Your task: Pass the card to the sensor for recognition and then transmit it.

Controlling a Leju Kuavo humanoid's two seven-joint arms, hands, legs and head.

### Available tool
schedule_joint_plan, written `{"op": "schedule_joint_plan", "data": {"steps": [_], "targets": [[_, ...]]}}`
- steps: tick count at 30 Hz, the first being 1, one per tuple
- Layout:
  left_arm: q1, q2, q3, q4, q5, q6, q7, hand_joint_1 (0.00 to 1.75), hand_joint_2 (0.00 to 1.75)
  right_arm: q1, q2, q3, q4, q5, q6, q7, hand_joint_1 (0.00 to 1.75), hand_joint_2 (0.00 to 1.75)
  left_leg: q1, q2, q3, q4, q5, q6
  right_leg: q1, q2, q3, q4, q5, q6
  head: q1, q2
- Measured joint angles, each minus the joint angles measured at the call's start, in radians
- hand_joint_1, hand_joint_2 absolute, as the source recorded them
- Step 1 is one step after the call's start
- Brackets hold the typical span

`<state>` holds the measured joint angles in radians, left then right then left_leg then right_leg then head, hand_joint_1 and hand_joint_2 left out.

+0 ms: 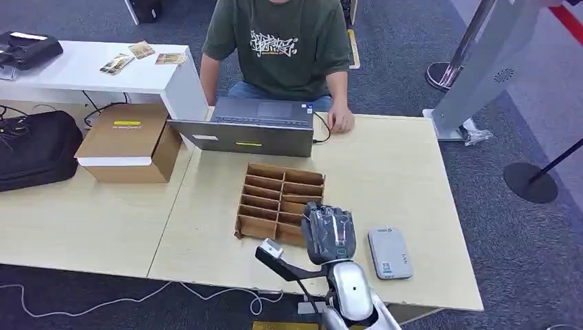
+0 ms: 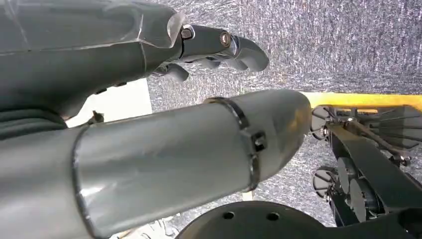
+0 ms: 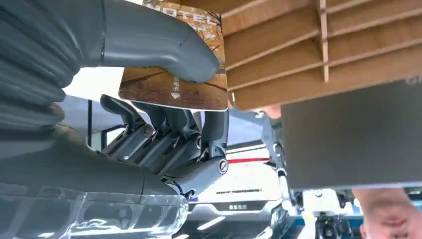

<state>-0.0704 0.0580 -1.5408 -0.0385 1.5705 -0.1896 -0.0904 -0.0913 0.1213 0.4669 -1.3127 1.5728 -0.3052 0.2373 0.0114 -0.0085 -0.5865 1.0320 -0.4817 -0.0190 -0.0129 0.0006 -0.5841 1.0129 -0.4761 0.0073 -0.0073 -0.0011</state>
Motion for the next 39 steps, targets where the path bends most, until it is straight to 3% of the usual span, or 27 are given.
{"op": "schedule_joint_plan", "data": {"steps": [10,21,27,31,36,39], "targets": [[0.004,-0.001,0.0,0.0,0.0,0.0,-0.005,0.0,0.0,0.062,0.015,-0.076,-0.097,-0.079,-0.056,-0.101,1.75,1.75,0.0,0.0,0.0,0.0,0.0,0.0,0.0,0.0,0.0,0.0,0.0,0.0,0.0,0.0],[0.004,-0.003,0.0,0.0,-0.003,0.003,-0.006,0.0,0.0,0.137,0.056,-0.242,-0.204,-0.403,-0.091,-0.23,1.75,1.75,0.0,0.0,0.0,0.0,0.0,0.0,0.0,0.0,0.0,0.0,0.0,0.0,0.0,0.0],[0.004,-0.006,0.0,0.0,0.0,0.007,-0.006,0.0,0.0,0.158,0.076,-0.314,-0.233,-0.491,-0.096,-0.248,1.75,1.75,0.0,0.0,0.0,0.0,0.0,0.0,0.0,0.0,0.0,0.0,0.0,0.0,0.0,0.0],[0.004,-0.008,0.0,0.0,0.0,0.011,-0.005,0.0,0.0,0.169,0.086,-0.37,-0.249,-0.622,-0.086,-0.262,1.75,1.75,0.0,0.0,0.0,0.0,0.0,0.0,0.0,0.0,0.0,0.0,0.0,0.0,0.0,0.0],[0.004,-0.011,0.0,0.0,0.0,0.013,0.004,0.0,0.0,0.178,0.098,-0.461,-0.25,-0.956,-0.013,-0.292,1.75,1.75,0.0,0.0,0.0,0.0,0.0,0.0,0.0,-0.001,0.0,0.0,0.0,0.0,0.0,0.0],[0.004,-0.011,0.0,0.0,0.0,0.016,0.004,0.0,0.0,0.185,0.103,-0.52,-0.249,-0.984,-0.032,-0.301,1.75,1.75,0.0,0.0,0.0,0.0,0.0,0.0,0.0,-0.001,0.0,0.0,0.0,0.0,0.0,0.0]]}}
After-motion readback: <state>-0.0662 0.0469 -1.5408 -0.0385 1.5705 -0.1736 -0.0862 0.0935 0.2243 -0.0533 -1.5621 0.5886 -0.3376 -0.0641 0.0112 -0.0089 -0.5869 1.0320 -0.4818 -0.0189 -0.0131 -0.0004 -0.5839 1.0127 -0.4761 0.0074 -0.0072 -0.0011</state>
